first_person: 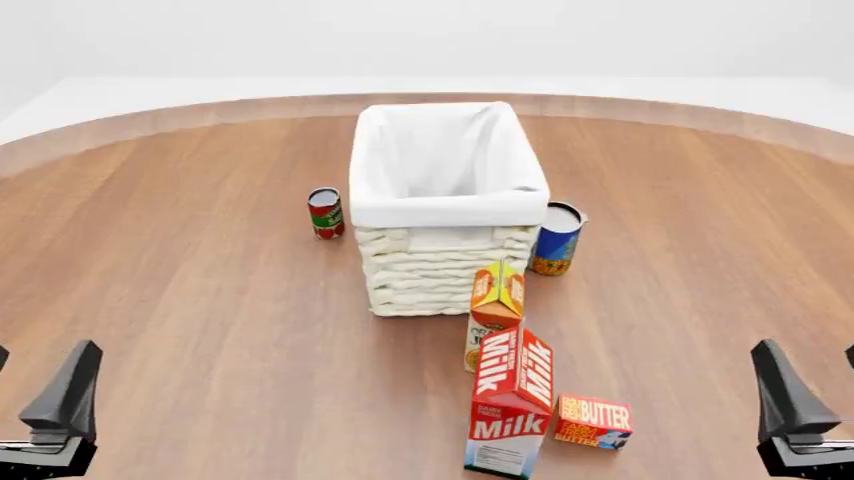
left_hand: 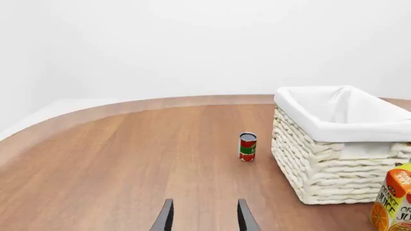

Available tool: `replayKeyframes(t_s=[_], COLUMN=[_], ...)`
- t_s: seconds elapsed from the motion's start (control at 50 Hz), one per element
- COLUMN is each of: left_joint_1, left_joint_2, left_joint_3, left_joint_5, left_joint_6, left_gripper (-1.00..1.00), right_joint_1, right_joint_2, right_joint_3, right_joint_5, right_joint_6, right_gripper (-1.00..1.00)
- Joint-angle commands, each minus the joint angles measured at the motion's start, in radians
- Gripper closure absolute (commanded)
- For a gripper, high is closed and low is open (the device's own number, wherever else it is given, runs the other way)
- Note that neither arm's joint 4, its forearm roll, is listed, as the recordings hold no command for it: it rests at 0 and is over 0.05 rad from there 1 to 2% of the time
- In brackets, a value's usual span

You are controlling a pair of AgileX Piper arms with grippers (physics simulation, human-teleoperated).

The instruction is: Pick up the butter and put it in the basket.

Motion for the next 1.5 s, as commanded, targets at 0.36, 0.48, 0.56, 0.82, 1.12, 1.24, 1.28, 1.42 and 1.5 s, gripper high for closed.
replayKeyframes(t_s=[0.36, 0.48, 0.56, 0.82, 1.12, 1.24, 1.28, 1.42, 1.5], left_joint_1=[0.0, 0.0, 0.0, 0.0, 0.0, 0.0, 0.0, 0.0, 0.0], left_joint_2=[0.0, 0.0, 0.0, 0.0, 0.0, 0.0, 0.0, 0.0, 0.0], left_joint_3=[0.0, 0.0, 0.0, 0.0, 0.0, 0.0, 0.0, 0.0, 0.0], left_joint_5=[0.0, 0.0, 0.0, 0.0, 0.0, 0.0, 0.0, 0.0, 0.0], left_joint_6=[0.0, 0.0, 0.0, 0.0, 0.0, 0.0, 0.0, 0.0, 0.0], left_gripper=[-1.0, -1.0, -1.0, -1.0, -1.0, -1.0, -1.0, -1.0, -1.0], right_joint_1=[-0.022, 0.05, 0.087, 0.113, 0.182, 0.253, 0.281, 0.433, 0.394], right_joint_2=[0.067, 0.311, 0.432, 0.742, 0.873, 0.883, 0.871, 0.795, 0.82], right_joint_3=[-0.253, -0.428, -0.513, -0.781, -0.956, -1.044, -1.044, -0.983, -0.962], right_joint_5=[0.145, 0.177, 0.217, 0.408, 0.668, 0.815, 0.837, 0.992, 0.998], right_joint_6=[0.035, -0.053, -0.183, -0.302, -0.486, -0.527, -0.538, -0.673, -0.73], right_gripper=[-1.0, -1.0, -1.0, -1.0, -1.0, -1.0, -1.0, -1.0, -1.0])
